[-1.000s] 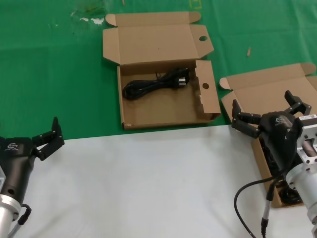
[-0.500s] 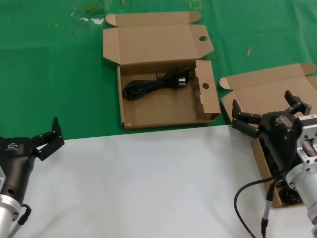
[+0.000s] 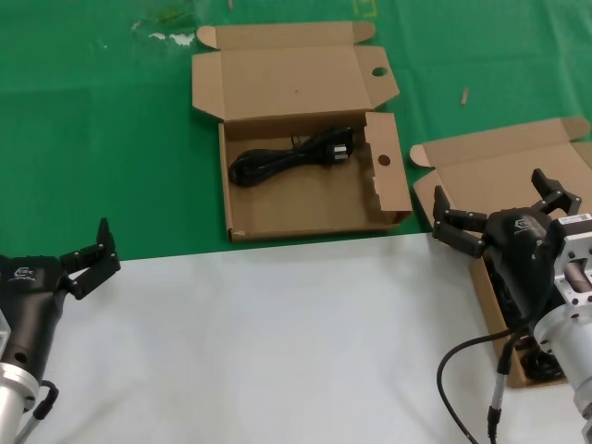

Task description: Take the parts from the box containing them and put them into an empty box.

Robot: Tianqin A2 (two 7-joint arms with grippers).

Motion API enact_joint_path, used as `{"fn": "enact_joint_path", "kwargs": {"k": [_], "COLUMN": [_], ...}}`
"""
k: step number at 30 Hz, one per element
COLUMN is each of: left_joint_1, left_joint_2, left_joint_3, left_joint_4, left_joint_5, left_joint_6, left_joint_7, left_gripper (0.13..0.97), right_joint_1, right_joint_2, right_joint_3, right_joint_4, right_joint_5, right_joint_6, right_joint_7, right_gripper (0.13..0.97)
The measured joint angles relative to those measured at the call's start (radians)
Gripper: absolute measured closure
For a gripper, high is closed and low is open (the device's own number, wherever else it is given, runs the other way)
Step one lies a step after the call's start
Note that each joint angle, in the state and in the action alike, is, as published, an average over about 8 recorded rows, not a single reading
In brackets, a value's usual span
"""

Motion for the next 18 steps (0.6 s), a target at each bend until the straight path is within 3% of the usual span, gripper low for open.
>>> {"fn": "enact_joint_path", "kwargs": {"k": [18], "left_joint_1": [0.000], "left_joint_2": [0.000], "left_joint_3": [0.000], "left_joint_4": [0.000], "left_joint_5": [0.000], "left_joint_6": [0.000], "left_joint_7": [0.000], "left_gripper": [0.132], "right_joint_1": [0.000], "right_joint_2": [0.000], "right_joint_3": [0.000], "right_joint_4": [0.000], "right_joint_5": [0.000], "right_joint_6": [0.000], "right_joint_7": [0.000], "right_gripper": [0.129]}}
